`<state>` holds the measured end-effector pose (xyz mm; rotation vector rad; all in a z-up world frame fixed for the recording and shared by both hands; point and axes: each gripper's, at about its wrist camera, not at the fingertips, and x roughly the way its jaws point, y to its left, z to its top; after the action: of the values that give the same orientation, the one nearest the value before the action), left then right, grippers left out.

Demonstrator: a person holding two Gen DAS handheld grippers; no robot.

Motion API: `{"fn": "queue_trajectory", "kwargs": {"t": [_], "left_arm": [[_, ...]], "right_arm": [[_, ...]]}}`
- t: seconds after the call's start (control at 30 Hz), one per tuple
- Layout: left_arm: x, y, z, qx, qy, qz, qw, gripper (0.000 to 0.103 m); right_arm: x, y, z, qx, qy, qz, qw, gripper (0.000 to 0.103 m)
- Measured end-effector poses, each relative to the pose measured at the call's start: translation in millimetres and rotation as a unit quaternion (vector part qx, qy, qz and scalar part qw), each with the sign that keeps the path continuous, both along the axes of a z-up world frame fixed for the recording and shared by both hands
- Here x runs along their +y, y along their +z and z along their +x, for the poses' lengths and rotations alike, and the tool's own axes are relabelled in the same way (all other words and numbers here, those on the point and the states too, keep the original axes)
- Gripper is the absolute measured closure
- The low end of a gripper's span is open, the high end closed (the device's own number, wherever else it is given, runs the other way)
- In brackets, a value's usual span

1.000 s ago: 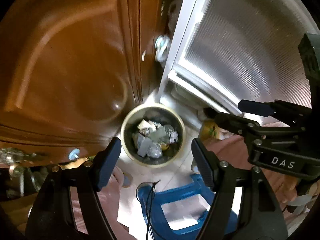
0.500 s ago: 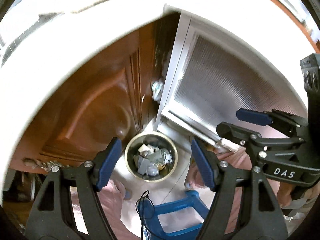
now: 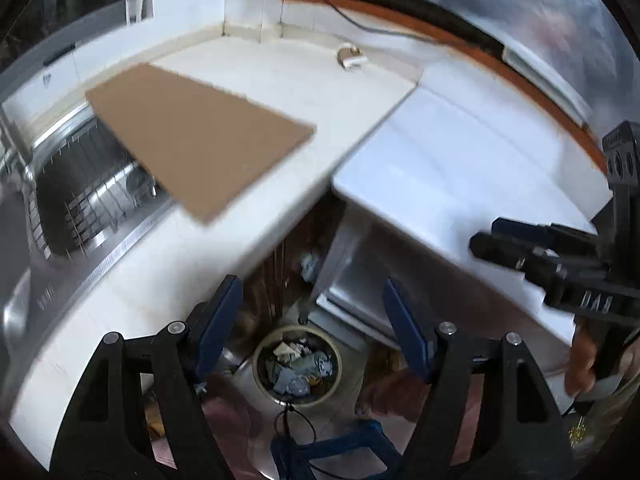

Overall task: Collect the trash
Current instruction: 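Raise both tools and move the right tool toward the paper cup, then grasp the brown-and-white paper cup with the right tool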

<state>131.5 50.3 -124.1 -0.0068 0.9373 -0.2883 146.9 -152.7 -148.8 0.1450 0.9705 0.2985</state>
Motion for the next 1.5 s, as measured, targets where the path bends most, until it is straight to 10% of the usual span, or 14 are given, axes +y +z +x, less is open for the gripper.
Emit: {"fn": "queue_trajectory", "kwargs": {"t": [0.5,0.9,1.5], "left_arm": [[-28,82,194,-0.066,0.036,0.058,0.9954,0.033],[-40,23,340,-0.042,0.084,0.049,0.9944,0.033],[-5,-40,424,0.022,0.185,-0.005,0.9824,0.033]], "right_arm": [[-66,117,215,-0.036,-0.116,-0.034,0.992,0.032],[-69,48,414,-0.018,-0.137,-0.086,0.987,0.032],[-56,-40,520,0.016,-0.151,-0.103,0.983,0.033]]}}
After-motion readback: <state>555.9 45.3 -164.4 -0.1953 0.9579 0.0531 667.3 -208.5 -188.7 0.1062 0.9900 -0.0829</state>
